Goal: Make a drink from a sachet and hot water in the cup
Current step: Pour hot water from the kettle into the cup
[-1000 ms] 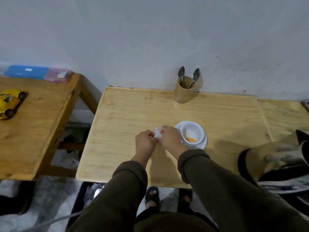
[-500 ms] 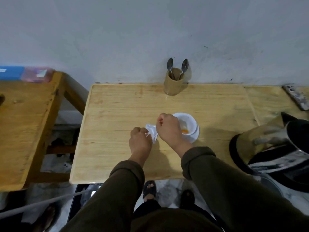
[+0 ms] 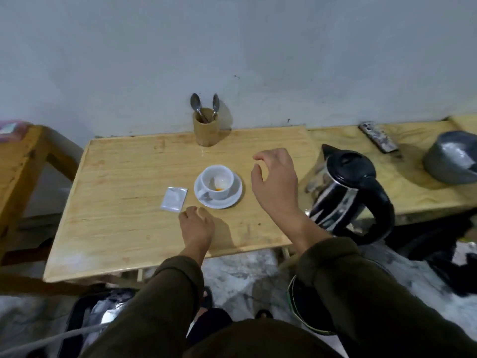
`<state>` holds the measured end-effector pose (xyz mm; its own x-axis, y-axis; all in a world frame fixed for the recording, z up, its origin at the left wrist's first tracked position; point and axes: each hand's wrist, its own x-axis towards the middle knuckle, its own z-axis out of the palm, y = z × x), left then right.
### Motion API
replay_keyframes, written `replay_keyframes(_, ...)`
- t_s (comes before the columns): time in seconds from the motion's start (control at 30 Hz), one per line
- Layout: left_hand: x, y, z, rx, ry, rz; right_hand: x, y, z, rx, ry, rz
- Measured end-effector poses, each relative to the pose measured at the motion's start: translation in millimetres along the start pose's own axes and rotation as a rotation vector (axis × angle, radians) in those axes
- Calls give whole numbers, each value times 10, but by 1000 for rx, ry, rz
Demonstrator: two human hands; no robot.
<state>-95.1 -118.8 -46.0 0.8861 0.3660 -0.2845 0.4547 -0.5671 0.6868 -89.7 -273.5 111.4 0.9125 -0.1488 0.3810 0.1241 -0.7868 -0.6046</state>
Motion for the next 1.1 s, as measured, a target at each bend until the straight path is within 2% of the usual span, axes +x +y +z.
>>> replay_keyframes(0.2,-193,199,270,78,-122,31,-363,568,-743,-264,235,59)
replay_keyframes(0.33,-174,260,349,170,-175,22,-542,907,-989,-357,247,179)
replay_keyframes(0.43,-158,293,365,222,-229,-19,-592,1057,-1094,-268,187,237)
replay_keyframes(0.57,-150,299,370,223,-261,-38,-607,1153,-1155,-73,211,274)
replay_keyframes(0.73,-149,275,373,168,-222,-52,-559,1239,-1217,217,170,664)
replay_keyframes(0.83,-137,292,354,146,-183,-62,-490,1308,-1254,260,137,822)
replay_keyframes(0.93,-124,343,316,93,-179,-97,-435,1325,-1277,283,144,825)
replay_keyframes(1.1,-73,435,217,-84,-49,-235,-269,1161,-1316,111,108,675)
